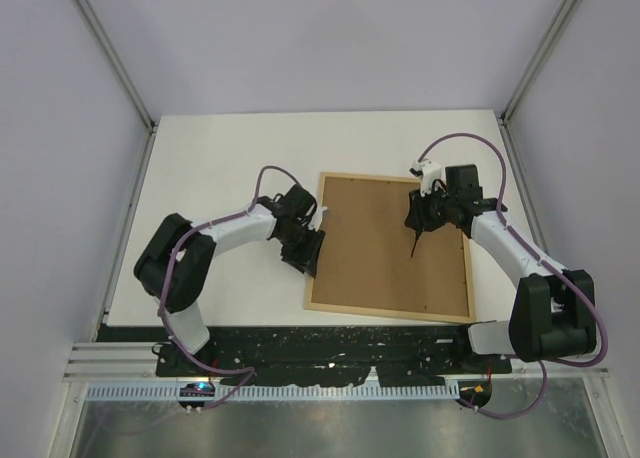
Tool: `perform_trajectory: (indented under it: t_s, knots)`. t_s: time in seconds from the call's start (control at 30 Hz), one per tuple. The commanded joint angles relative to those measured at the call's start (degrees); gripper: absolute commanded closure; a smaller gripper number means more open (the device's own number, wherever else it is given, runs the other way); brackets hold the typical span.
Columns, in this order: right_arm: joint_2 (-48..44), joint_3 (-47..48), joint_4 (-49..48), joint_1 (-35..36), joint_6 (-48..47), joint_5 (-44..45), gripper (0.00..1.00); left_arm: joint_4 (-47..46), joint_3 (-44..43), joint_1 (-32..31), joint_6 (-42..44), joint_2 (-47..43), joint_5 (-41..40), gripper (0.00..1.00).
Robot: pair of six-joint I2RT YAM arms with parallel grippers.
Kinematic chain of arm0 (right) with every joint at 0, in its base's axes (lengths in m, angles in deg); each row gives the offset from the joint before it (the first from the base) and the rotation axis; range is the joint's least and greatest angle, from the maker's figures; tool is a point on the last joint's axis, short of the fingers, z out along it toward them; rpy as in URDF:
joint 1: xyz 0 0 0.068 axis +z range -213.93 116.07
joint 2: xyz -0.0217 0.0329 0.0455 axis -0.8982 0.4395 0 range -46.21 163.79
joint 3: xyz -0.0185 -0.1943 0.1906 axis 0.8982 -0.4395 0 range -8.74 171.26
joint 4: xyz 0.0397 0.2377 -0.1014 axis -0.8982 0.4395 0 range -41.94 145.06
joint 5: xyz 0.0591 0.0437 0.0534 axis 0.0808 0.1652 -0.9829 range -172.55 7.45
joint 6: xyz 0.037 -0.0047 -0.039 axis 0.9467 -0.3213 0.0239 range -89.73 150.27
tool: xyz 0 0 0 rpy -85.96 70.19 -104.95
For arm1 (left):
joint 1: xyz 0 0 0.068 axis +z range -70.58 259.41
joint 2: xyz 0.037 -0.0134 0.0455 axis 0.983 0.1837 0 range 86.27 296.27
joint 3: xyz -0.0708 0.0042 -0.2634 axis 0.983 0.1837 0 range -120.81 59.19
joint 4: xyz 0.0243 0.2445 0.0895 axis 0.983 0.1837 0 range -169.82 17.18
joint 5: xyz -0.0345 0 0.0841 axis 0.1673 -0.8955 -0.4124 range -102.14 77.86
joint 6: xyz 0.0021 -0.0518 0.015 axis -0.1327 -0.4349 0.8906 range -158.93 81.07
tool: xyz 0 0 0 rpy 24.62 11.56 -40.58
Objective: Take the photo out of the frame
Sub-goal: Adjust the photo frame at the center of the board.
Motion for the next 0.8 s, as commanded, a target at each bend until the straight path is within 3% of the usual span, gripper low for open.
perform_trajectory:
  t_s: [0.0,0.43,0.77]
  knots:
    - [-0.83,-0.96,0.61,-0.28,-3.47,5.34,0.92,2.93,-3.28,-2.09,0.44,2.88,-3.81,0.59]
    - [-3.03,-1.66,0.35,0.59,-2.59,3.49,0.92,3.11,-4.60,-3.33,-0.79,4.29,-2.93,0.55]
    - [-4.61,-1.66,0.70,2.00,-2.06,3.23,0.92,5.57,-7.15,-4.65,-0.26,8.07,-6.28,0.61]
